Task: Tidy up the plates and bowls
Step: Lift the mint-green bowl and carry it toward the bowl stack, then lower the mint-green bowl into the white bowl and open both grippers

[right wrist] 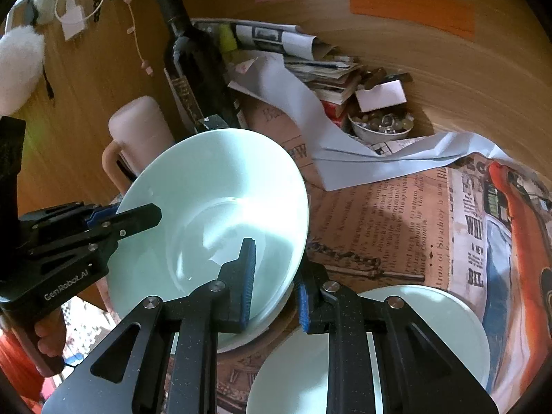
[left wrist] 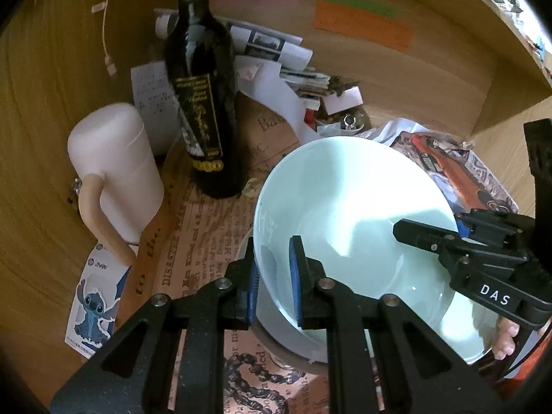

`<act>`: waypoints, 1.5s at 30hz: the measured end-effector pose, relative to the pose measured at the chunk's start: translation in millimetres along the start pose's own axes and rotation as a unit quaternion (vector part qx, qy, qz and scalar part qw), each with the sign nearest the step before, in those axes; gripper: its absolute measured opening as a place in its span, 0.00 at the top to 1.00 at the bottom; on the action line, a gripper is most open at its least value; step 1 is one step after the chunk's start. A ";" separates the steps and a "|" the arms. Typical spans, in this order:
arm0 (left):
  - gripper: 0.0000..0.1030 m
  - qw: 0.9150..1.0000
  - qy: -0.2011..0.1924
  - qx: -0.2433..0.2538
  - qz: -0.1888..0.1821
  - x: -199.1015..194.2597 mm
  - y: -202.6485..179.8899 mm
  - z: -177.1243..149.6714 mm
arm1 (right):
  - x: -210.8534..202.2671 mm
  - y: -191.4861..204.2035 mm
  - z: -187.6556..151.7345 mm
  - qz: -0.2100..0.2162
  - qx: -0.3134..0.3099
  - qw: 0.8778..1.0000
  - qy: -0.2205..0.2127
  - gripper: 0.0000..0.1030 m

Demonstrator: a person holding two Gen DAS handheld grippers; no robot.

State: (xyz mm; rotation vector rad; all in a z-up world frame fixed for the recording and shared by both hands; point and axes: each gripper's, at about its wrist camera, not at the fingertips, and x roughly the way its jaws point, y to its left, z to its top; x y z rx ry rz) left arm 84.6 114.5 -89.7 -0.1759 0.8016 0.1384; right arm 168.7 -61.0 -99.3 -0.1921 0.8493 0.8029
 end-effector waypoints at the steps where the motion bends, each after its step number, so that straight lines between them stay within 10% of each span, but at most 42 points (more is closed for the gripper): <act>1: 0.85 1.000 0.002 -0.002 0.001 0.6 1.3 -1.1 | 1.6 0.9 0.3 0.000 -0.003 1.000 0.002 0.81; 18: 0.85 1.000 0.016 0.004 0.024 7.1 10.4 -14.7 | 18.2 20.8 -2.3 -0.014 -0.050 0.998 0.024 0.78; 26: 0.85 0.999 0.013 0.013 0.028 8.2 11.6 -14.9 | 23.5 43.6 -7.1 -0.050 -0.111 0.992 0.022 0.55; 36: 0.84 1.000 0.017 0.011 0.019 8.6 14.1 -15.4 | 21.2 25.6 2.2 0.009 -0.035 0.999 0.033 0.55; 45: 0.84 1.000 0.000 0.001 0.016 -3.2 20.3 -10.1 | -10.1 20.7 15.9 -0.029 -0.047 0.998 -0.043 0.44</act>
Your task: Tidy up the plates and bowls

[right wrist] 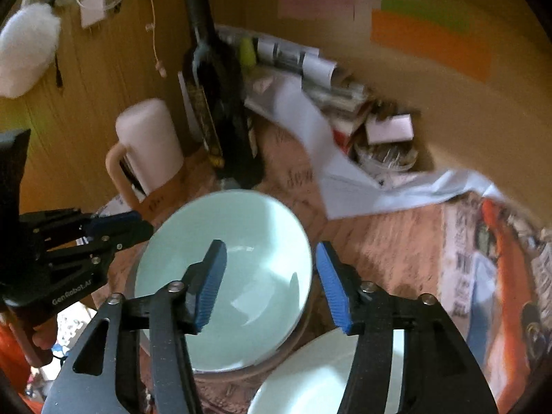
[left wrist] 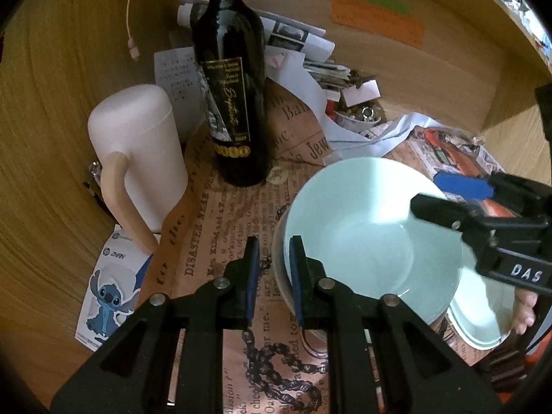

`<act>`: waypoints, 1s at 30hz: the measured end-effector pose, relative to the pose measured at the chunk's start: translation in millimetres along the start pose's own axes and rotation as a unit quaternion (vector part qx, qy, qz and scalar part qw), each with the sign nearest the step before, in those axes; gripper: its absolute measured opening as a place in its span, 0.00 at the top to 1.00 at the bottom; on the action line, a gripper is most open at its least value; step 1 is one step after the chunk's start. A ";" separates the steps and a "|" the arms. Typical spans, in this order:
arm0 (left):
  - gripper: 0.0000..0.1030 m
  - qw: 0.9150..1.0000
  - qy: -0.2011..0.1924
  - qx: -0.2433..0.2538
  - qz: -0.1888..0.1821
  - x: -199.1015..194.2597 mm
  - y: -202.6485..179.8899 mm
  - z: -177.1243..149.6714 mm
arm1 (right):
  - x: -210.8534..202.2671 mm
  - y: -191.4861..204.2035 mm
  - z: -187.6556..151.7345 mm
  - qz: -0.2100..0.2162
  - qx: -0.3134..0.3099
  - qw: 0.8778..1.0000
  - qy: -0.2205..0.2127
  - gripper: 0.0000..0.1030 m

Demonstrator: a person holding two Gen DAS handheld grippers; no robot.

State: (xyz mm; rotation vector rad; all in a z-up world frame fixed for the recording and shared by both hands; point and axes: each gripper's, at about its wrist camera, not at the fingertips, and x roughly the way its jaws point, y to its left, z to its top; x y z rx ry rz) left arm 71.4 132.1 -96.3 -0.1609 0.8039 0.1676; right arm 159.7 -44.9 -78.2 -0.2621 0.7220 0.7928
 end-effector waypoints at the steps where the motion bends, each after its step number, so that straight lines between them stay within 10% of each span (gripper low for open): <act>1: 0.83 1.000 -0.003 -0.003 -0.002 -1.8 1.2 1.1 | -3.6 -1.5 1.4 -0.003 0.000 1.000 -0.008 0.39; 6: 0.52 1.000 -0.015 -0.018 -0.012 -8.6 8.2 2.7 | -4.7 -9.1 3.1 -0.014 -0.001 1.000 -0.010 0.30; 12: 0.42 0.999 0.012 -0.028 -0.029 0.6 12.9 -5.7 | 13.9 -17.1 -5.5 -0.015 0.003 0.999 0.037 0.30; 30: 0.41 0.989 0.087 -0.056 -0.102 38.2 7.5 -21.0 | 51.7 -22.3 -19.4 0.023 0.011 0.992 0.126 0.33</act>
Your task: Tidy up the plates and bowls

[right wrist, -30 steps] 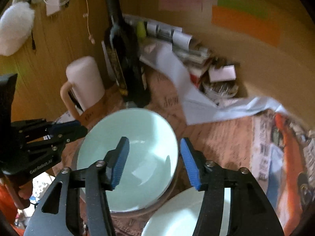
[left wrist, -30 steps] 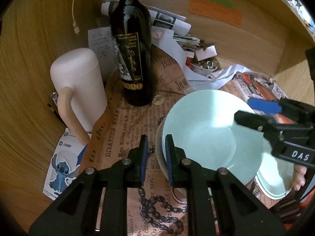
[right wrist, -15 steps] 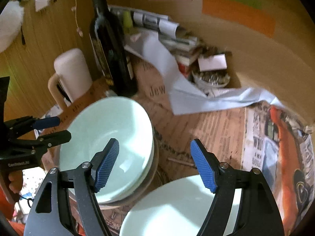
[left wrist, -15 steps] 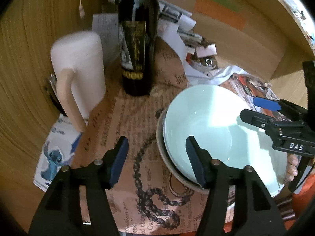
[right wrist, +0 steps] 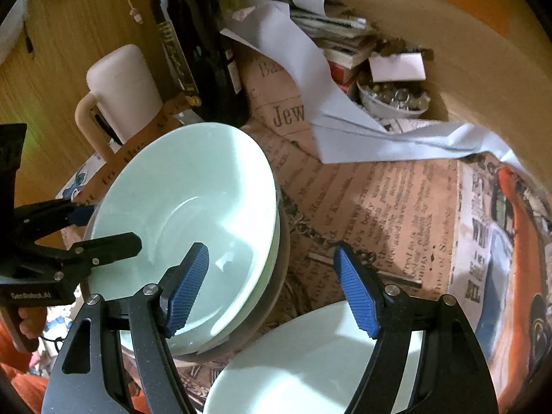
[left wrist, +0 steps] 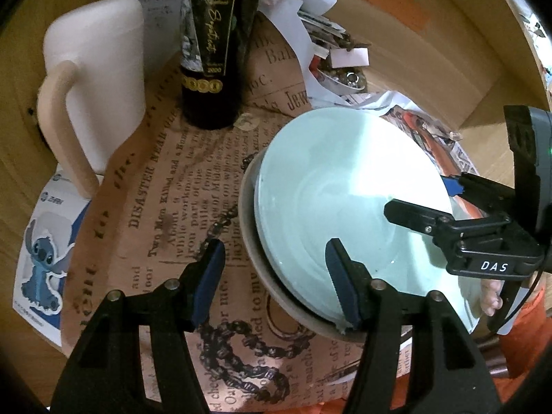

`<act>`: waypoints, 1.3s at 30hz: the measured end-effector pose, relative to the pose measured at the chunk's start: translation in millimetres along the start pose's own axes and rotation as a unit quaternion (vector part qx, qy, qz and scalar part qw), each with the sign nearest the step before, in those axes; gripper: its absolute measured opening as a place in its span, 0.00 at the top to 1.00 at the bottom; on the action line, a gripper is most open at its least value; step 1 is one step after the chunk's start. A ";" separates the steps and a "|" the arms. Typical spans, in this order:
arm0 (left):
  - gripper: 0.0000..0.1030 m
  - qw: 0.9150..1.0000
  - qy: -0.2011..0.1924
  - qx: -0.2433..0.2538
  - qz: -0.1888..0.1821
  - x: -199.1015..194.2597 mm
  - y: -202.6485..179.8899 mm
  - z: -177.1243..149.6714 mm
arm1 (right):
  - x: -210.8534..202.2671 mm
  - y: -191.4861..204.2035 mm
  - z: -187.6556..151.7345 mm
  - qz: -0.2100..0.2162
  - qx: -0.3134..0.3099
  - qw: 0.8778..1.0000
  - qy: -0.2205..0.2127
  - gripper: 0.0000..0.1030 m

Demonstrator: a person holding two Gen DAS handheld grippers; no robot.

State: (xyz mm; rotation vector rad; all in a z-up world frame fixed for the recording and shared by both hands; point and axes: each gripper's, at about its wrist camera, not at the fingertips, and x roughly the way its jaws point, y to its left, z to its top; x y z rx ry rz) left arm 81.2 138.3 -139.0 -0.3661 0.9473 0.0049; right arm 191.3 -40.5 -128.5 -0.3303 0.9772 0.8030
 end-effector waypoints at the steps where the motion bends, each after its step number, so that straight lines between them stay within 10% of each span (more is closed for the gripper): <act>1: 0.41 1.000 0.003 -0.001 -0.001 1.8 -0.1 0.2 | 2.2 -1.1 0.8 0.002 0.003 1.000 0.004 0.37; 17: 0.58 0.999 0.021 0.012 -0.030 12.6 -1.0 1.1 | 23.0 11.2 -0.1 0.059 0.003 0.997 0.044 0.51; 39: 0.67 1.000 -0.004 0.011 0.029 5.8 -8.7 -5.4 | 12.3 1.4 -5.8 0.069 0.053 0.996 0.021 0.68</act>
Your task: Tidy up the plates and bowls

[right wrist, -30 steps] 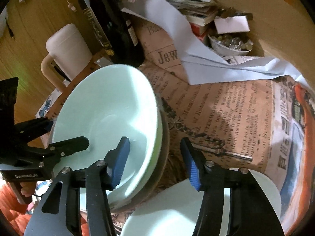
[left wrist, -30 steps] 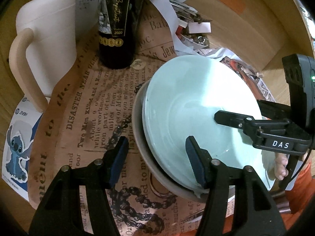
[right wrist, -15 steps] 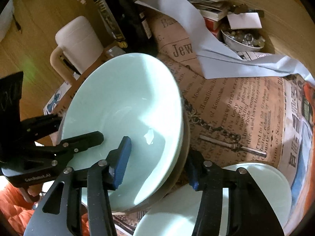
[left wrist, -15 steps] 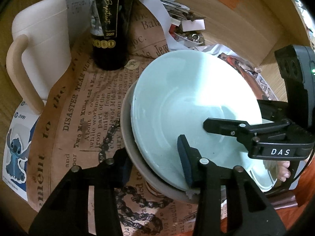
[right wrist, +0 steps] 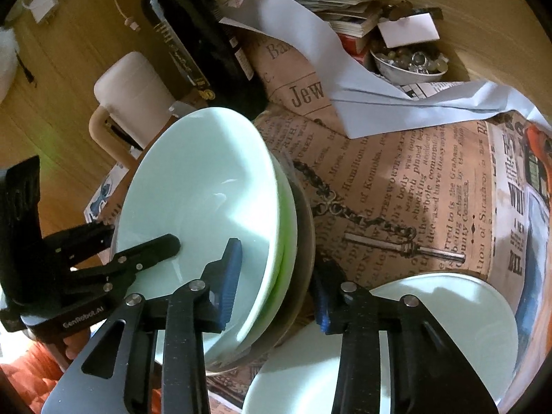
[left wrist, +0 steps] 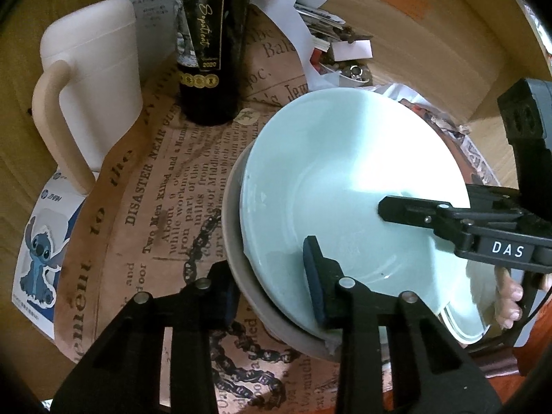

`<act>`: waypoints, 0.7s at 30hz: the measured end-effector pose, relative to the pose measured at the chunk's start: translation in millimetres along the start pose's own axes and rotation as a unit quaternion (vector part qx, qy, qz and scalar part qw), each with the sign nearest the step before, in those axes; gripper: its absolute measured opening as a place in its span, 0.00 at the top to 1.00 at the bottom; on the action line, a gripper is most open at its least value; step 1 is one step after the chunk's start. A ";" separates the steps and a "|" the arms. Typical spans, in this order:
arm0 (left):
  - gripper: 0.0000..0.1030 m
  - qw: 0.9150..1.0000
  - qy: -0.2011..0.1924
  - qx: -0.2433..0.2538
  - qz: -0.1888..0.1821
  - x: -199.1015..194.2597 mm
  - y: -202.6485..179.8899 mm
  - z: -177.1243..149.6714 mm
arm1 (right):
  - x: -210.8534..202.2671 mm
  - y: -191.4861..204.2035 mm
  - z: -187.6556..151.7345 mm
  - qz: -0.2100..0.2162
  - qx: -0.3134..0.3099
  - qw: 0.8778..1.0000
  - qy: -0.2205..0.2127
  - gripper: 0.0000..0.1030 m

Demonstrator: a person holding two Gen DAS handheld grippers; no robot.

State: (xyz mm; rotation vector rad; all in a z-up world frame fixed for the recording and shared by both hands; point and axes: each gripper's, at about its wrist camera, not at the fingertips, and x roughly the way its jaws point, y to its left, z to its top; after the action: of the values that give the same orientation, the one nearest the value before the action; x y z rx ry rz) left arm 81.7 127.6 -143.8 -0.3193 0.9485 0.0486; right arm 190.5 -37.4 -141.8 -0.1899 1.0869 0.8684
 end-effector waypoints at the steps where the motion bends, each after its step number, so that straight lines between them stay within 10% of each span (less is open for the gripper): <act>1: 0.67 1.000 -0.001 -0.003 0.000 -0.8 0.1 0.2 | -0.5 0.6 0.2 -0.001 0.000 1.000 -0.001 0.68; 21: 0.67 0.999 -0.045 0.004 0.011 -21.9 -15.3 7.3 | -36.0 2.2 1.6 -0.013 0.010 0.998 -0.053 0.68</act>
State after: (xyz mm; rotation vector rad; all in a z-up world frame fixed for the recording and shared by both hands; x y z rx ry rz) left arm 77.4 117.3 -118.5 -0.2963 0.8629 0.0785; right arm 183.5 -53.8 -110.4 -0.1391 0.9910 0.8338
